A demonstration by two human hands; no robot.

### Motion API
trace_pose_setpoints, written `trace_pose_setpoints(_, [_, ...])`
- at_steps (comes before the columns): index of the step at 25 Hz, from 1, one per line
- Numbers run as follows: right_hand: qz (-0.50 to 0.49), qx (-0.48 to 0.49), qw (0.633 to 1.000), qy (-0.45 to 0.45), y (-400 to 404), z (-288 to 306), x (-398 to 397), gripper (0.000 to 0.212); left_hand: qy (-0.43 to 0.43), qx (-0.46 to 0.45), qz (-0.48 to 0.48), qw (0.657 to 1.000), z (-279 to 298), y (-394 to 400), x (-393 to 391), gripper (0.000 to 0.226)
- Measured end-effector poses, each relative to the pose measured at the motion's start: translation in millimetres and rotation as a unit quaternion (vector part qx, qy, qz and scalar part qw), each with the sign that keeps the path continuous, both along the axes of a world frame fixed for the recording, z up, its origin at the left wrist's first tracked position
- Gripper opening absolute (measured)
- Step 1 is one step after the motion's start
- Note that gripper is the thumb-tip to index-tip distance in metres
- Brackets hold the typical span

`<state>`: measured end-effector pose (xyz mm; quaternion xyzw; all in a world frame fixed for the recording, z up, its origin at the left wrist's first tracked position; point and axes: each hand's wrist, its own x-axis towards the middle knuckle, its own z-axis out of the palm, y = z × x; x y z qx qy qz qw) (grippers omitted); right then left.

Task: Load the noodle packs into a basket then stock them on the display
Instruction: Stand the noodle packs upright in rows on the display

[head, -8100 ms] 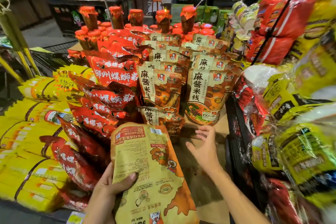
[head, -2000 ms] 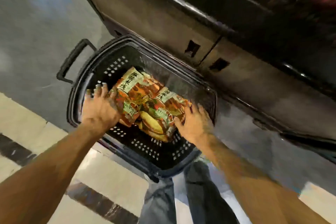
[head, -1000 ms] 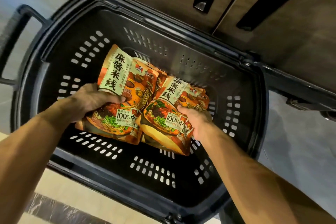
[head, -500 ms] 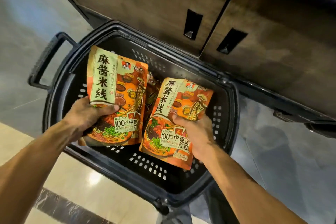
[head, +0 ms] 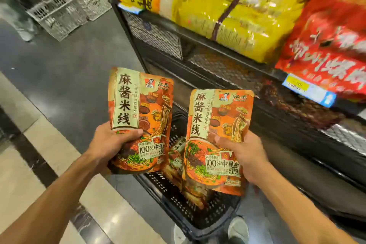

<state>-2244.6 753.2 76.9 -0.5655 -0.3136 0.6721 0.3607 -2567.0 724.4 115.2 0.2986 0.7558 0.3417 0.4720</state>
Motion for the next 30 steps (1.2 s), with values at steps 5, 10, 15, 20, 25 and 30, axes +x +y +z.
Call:
trace_pose_setpoints(5, [0.037, 0.122, 0.992, -0.004, 34, 168, 2, 0.039, 0.005, 0.111, 0.042, 0.993, 167, -1, 11, 0.03])
trace_pose_setpoints(10, [0.035, 0.215, 0.976, -0.013, 37, 337, 24, 0.038, 0.009, 0.212, 0.058, 0.975, 316, -13, 35, 0.032])
trace_pose_setpoints(15, [-0.002, 0.31, 0.95, -0.03, 21, 445, 62, 0.034, -0.005, 0.295, 0.033, 0.955, 408, -13, 75, 0.028])
trace_pose_setpoints(20, [-0.101, 0.344, 0.932, -0.049, -10, 489, 123, 0.034, -0.062, 0.343, -0.05, 0.936, 457, 18, 141, 0.03])
trace_pose_setpoints(25, [-0.232, 0.335, 0.907, -0.105, -57, 486, 211, 0.032, -0.121, 0.323, -0.175, 0.922, 460, 36, 237, 0.025])
trace_pose_setpoints(30, [-0.335, 0.337, 0.871, -0.126, -113, 472, 306, 0.034, -0.15, 0.284, -0.258, 0.911, 443, 37, 346, 0.016])
